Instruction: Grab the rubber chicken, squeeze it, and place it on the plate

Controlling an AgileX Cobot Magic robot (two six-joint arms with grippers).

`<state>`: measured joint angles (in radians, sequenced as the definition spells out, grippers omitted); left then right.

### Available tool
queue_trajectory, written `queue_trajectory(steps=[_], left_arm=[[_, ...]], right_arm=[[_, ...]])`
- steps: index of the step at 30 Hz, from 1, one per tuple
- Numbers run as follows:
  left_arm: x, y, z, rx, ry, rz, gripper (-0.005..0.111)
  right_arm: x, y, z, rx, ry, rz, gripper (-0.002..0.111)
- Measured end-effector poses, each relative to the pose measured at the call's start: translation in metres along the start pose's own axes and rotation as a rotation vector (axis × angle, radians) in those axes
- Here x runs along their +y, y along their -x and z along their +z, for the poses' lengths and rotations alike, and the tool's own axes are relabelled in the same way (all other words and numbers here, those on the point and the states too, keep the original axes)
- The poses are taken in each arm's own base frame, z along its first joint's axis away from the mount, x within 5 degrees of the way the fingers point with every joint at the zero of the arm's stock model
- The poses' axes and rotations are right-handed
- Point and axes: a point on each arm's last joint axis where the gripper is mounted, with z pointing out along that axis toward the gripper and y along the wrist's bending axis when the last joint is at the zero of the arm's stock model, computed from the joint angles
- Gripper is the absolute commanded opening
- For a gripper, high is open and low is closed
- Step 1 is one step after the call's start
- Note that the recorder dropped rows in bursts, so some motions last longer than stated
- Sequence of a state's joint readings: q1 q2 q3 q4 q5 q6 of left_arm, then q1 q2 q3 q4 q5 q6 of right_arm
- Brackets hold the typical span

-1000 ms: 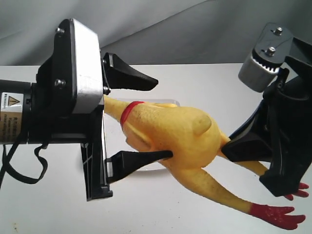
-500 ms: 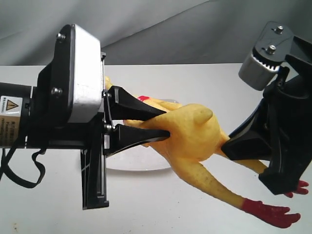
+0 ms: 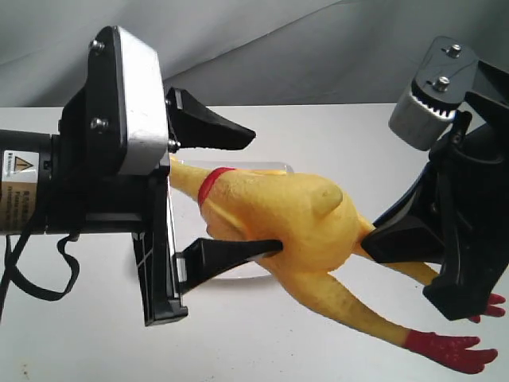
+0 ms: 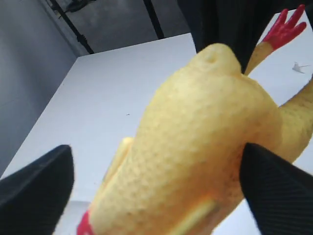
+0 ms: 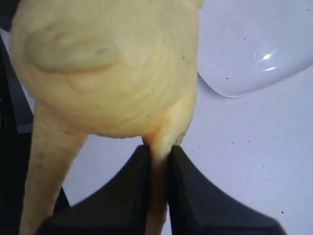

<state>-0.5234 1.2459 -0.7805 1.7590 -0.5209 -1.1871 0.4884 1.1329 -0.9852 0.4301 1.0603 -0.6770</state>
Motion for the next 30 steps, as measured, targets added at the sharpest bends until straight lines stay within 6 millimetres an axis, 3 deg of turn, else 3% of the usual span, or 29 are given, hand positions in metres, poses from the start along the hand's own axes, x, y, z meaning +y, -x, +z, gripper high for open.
queue_trajectory(steps=[2, 11, 13, 16, 20, 22, 27, 30], left_arm=[[-0.0017, 0.0007, 0.0, -0.007, -0.018, -0.002, 0.0], [-0.006, 0.0022, -0.0002, -0.024, -0.066, 0.017, 0.003], [-0.006, 0.0022, -0.0002, -0.024, -0.066, 0.017, 0.007], [-0.006, 0.0022, -0.0002, -0.025, -0.066, 0.037, 0.028], [-0.006, 0.0022, -0.0002, -0.027, -0.065, 0.064, 0.084], [-0.0059, 0.0023, -0.0002, -0.028, -0.064, 0.064, 0.097], [-0.0026, 0.0011, 0.0, -0.012, -0.028, 0.03, 0.094], [-0.0007, 0.0003, 0.0, -0.004, -0.008, 0.024, 0.077]], right_arm=[[-0.0004, 0.0006, 0.0, -0.006, -0.005, 0.0, 0.0], [-0.0003, 0.0004, 0.0, -0.005, -0.004, 0.003, 0.0], [-0.0002, 0.0003, 0.0, -0.003, -0.003, 0.003, 0.0], [-0.0002, 0.0003, 0.0, -0.003, -0.003, 0.003, 0.0], [-0.0002, 0.0003, 0.0, -0.003, -0.003, 0.003, 0.0], [0.0001, 0.0002, 0.0, -0.002, 0.001, 0.004, 0.0], [0.0005, 0.0001, 0.0, -0.001, 0.006, 0.004, 0.0], [0.0005, 0.0001, 0.0, -0.001, 0.006, 0.002, 0.0]])
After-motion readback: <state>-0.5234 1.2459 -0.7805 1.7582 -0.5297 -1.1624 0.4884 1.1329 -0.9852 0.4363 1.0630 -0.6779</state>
